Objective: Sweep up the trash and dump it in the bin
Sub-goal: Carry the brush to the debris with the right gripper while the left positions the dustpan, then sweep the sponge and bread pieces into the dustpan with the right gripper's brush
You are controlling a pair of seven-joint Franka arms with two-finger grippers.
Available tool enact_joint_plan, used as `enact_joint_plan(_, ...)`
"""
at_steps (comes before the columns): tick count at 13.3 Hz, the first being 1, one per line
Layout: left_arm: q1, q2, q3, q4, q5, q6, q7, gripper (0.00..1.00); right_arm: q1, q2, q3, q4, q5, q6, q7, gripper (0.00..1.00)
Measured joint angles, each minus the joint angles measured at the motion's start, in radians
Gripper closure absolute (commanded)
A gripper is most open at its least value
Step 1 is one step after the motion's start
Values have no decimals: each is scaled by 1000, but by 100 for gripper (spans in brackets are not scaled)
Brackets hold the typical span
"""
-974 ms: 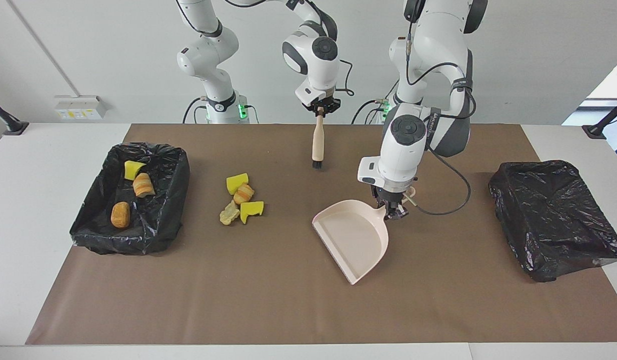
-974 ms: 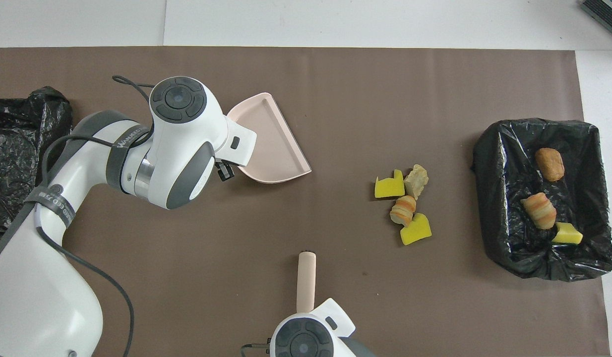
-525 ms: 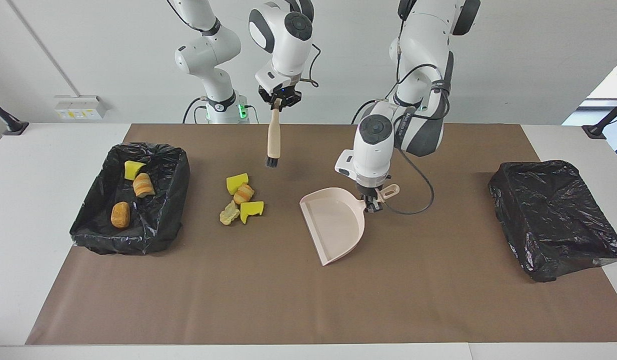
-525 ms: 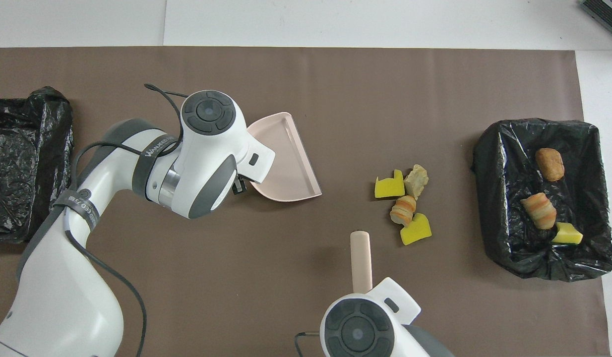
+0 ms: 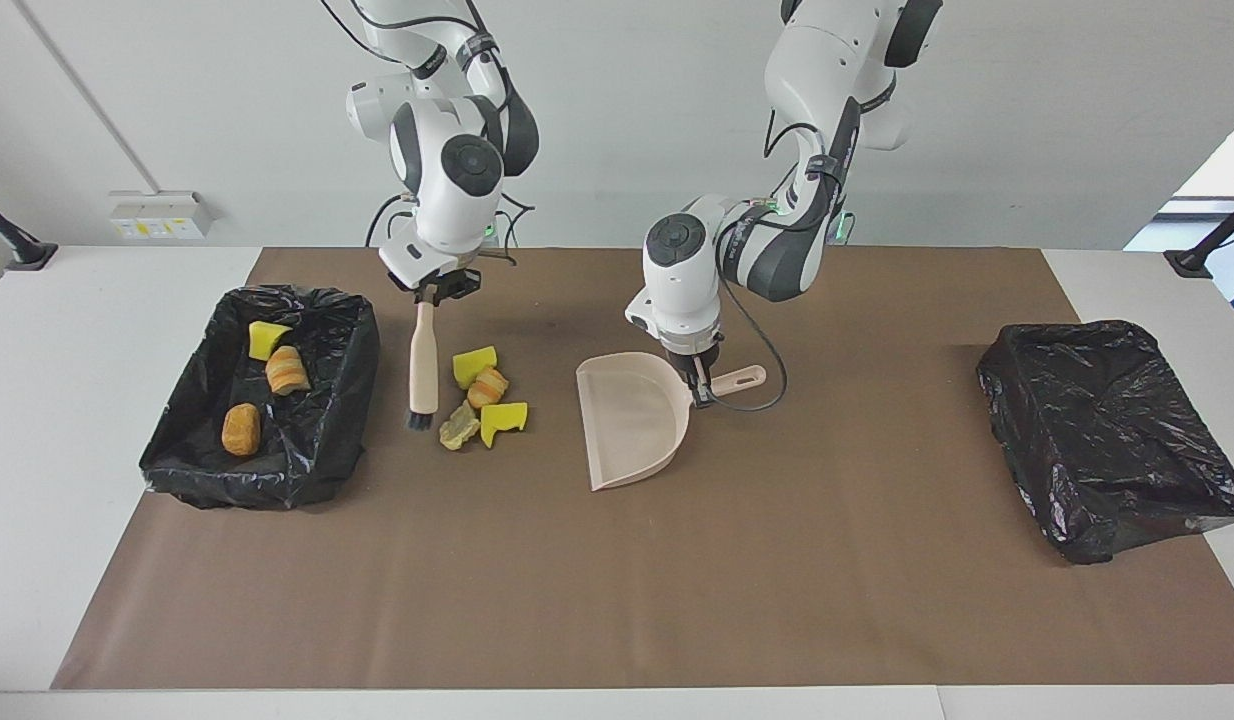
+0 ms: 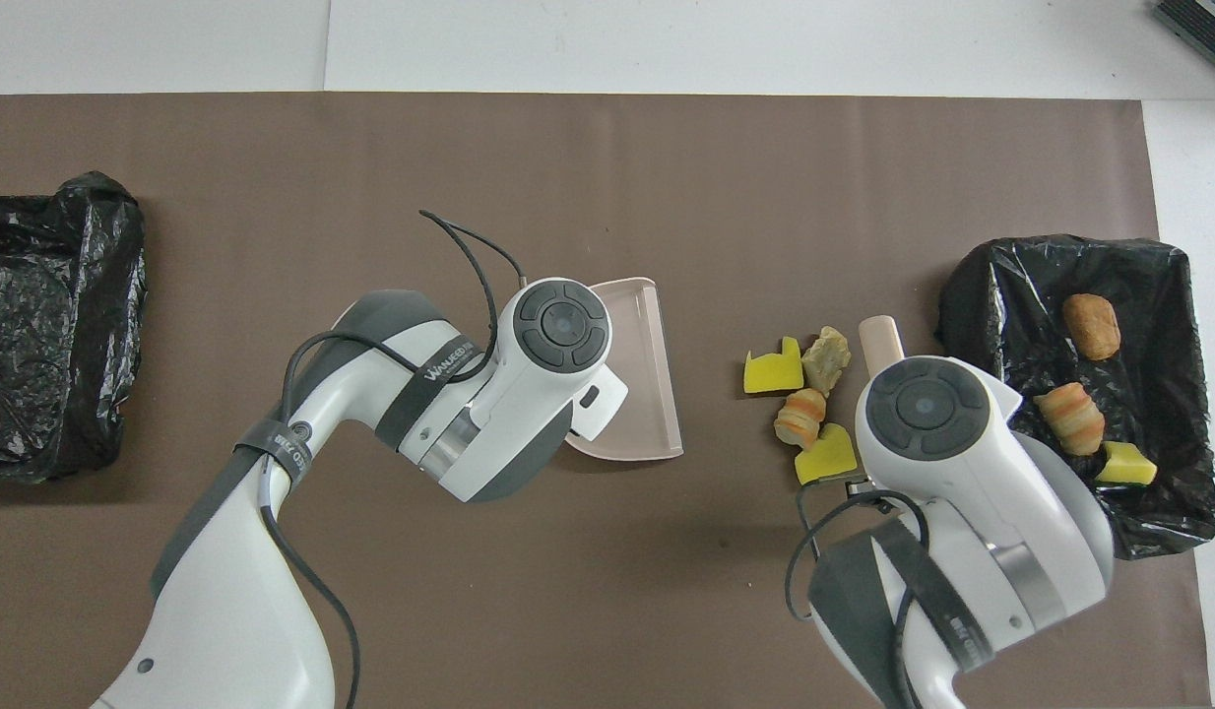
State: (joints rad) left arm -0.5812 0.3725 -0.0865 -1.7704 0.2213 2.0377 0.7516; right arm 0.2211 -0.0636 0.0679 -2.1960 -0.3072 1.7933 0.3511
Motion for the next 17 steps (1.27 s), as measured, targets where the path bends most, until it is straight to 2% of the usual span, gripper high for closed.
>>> enact_joint_plan(2, -11, -13, 0, -20, 7, 6, 0, 100, -6, 49, 2, -1, 7, 75, -1, 100)
enact_joint_plan(4, -15, -20, 0, -30, 10, 6, 0, 100, -5, 92, 12, -2, 65, 128, -23, 100)
enact_joint_plan(8, -15, -25, 2, -39, 15, 6, 0, 100, 3, 106, 17, 3, 330, 173, -261, 100)
enact_joint_plan(13, -13, -42, 9, -66, 16, 6, 0, 100, 106, 106, 23, 4, 653, 173, -355, 100)
enact_joint_plan(15, -9, -46, 11, -73, 16, 6, 0, 100, 113, 104, 23, 5, 786, 165, -398, 100)
enact_joint_plan(17, -5, -47, 11, -77, 16, 7, 0, 100, 102, 99, 14, 22, 840, 140, -436, 100)
